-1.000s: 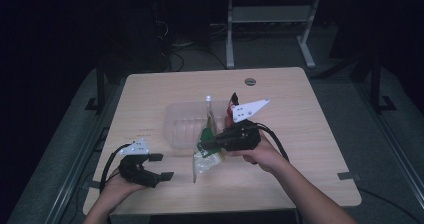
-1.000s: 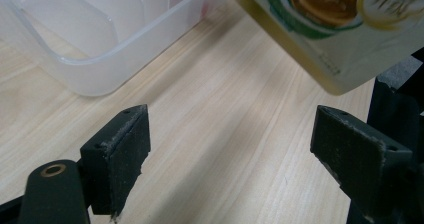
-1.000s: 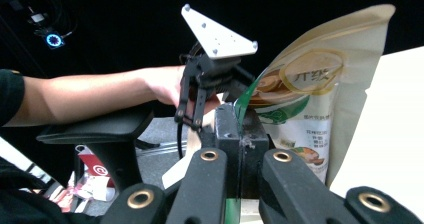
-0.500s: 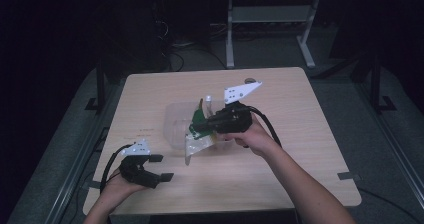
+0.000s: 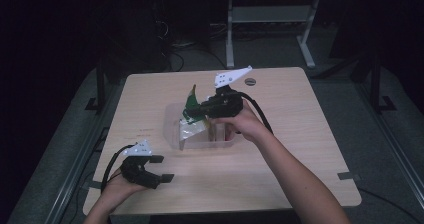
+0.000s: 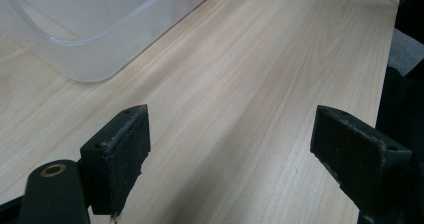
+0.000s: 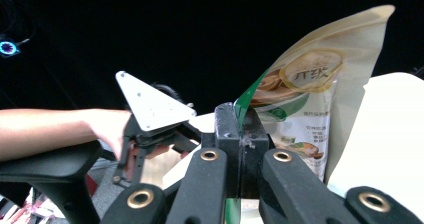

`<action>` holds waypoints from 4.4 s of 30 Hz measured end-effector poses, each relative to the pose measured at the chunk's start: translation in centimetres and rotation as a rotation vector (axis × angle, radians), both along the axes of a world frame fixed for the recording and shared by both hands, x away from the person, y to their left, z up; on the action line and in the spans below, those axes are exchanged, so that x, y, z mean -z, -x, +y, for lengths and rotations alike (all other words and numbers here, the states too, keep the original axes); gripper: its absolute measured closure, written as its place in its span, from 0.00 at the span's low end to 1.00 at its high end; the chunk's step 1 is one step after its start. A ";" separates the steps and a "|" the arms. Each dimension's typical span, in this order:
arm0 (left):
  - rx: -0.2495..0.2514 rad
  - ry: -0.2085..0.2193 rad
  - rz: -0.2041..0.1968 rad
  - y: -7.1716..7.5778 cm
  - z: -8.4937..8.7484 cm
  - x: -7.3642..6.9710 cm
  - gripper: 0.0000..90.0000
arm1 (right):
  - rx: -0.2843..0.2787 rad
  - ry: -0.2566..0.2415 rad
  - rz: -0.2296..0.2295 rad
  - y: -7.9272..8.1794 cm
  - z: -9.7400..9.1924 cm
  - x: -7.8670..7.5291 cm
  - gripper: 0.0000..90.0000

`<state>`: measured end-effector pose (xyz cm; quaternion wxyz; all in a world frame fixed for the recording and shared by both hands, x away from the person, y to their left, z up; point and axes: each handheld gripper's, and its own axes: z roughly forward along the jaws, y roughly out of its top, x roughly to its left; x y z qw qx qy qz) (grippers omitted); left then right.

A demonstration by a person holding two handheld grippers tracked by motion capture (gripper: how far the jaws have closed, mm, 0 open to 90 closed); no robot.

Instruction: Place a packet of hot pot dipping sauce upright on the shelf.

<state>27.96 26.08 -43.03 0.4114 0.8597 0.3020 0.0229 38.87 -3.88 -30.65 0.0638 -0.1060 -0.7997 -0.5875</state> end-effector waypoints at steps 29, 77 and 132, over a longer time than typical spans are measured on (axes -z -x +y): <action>0.001 -0.001 0.017 -0.2 0.0 0.3 0.18 | 0.095 0.121 0.040 -3.6 2.3 2.6 1.00; 0.011 -0.021 0.030 -0.4 -0.7 0.3 0.18 | 0.171 0.208 -0.039 1.1 -2.6 1.0 0.49; -0.041 -0.122 -0.043 2.2 2.3 1.4 0.15 | 0.482 0.440 0.015 9.3 -19.6 14.6 0.16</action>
